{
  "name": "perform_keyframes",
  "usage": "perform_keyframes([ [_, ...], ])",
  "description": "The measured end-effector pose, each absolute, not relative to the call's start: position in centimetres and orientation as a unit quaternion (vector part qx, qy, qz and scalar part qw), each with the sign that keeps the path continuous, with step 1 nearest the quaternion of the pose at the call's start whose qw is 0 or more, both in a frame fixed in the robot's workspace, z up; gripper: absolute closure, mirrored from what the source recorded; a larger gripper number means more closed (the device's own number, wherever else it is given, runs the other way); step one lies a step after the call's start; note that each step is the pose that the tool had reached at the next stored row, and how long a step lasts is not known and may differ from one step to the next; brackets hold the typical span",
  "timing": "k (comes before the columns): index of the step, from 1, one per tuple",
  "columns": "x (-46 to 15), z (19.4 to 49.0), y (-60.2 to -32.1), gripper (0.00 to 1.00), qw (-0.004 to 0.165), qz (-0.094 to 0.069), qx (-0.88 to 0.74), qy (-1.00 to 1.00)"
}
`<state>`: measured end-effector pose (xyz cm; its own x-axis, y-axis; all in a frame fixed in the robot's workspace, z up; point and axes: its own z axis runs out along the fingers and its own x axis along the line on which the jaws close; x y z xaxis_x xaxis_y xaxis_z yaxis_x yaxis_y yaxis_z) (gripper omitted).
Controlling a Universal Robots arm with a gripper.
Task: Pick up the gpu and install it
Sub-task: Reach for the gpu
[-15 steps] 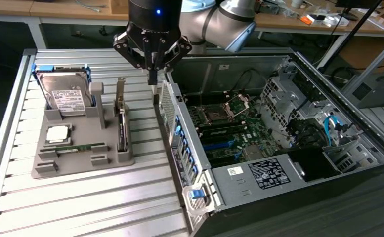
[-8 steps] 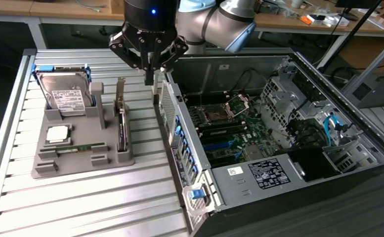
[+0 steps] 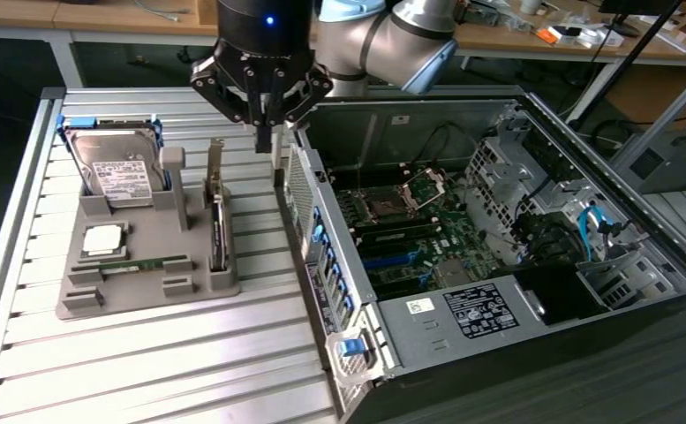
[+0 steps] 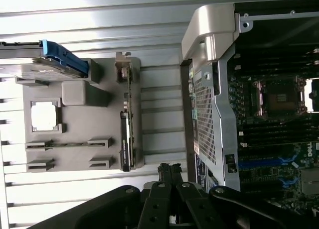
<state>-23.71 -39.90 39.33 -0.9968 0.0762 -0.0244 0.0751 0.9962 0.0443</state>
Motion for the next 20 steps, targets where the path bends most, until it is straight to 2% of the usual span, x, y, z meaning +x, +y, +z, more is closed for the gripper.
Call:
perform_keyframes([
  [20, -25.0, 39.3, -39.9, 0.89, 0.013, 0.022, 0.038, 0.999],
])
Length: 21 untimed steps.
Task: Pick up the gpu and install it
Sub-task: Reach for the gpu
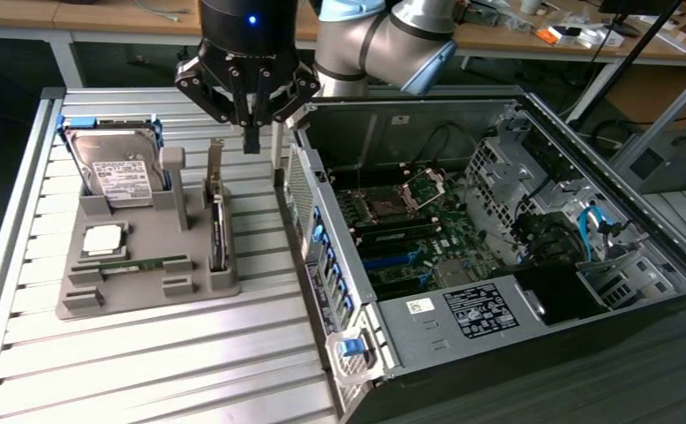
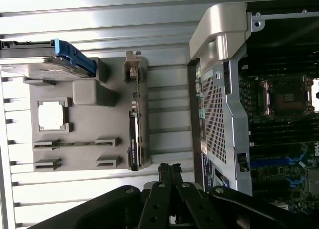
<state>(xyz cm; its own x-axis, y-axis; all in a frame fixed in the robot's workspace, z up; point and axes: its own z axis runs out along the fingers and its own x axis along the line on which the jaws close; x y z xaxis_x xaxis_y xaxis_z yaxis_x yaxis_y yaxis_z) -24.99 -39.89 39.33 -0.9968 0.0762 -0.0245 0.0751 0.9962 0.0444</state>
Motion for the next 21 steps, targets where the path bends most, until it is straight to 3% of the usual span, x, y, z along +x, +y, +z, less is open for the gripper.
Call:
perform_keyframes([
  [21, -26.02, 39.10, -39.92, 0.89, 0.013, 0.022, 0.038, 0.999],
])
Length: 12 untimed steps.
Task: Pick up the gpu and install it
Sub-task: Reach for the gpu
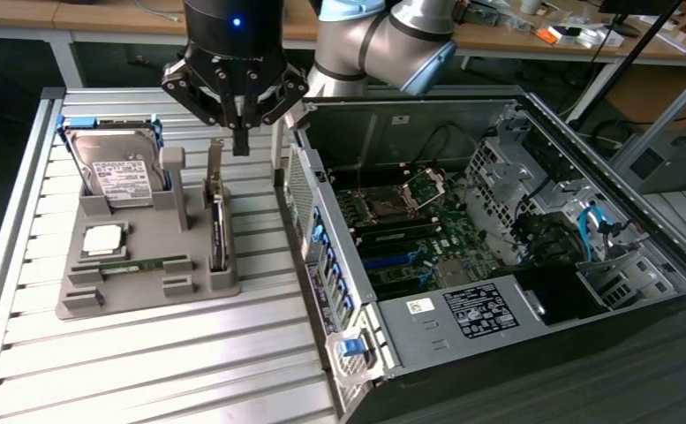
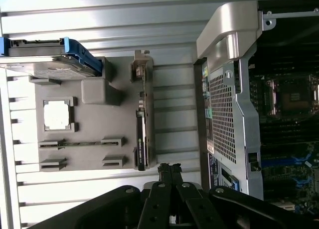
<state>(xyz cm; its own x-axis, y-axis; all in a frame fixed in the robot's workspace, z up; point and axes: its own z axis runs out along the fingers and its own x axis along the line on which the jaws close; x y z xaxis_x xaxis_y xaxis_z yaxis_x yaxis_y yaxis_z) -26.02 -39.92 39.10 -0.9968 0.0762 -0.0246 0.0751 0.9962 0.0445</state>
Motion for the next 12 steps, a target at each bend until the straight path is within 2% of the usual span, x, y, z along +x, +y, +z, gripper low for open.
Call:
perform_keyframes([
  [12, -26.84, 39.02, -39.97, 0.89, 0.013, 0.022, 0.038, 0.999],
])
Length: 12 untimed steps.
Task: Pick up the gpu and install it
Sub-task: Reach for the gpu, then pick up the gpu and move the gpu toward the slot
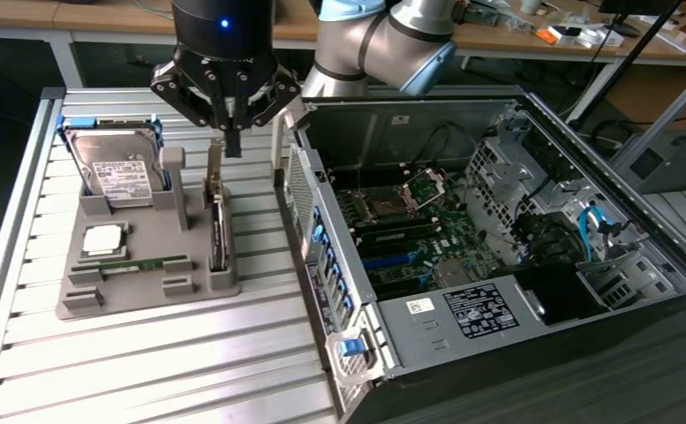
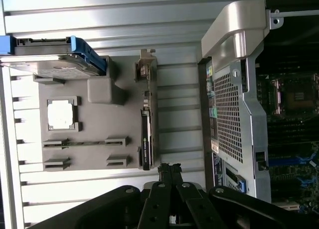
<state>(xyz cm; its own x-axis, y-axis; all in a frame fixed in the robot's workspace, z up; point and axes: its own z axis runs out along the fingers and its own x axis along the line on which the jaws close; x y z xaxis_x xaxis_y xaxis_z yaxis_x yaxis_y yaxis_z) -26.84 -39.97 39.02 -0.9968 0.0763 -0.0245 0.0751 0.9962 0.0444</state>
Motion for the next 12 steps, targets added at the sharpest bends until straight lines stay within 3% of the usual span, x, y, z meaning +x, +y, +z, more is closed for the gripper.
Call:
perform_keyframes([
  [12, -26.92, 39.03, -39.97, 0.89, 0.013, 0.022, 0.038, 0.999],
])
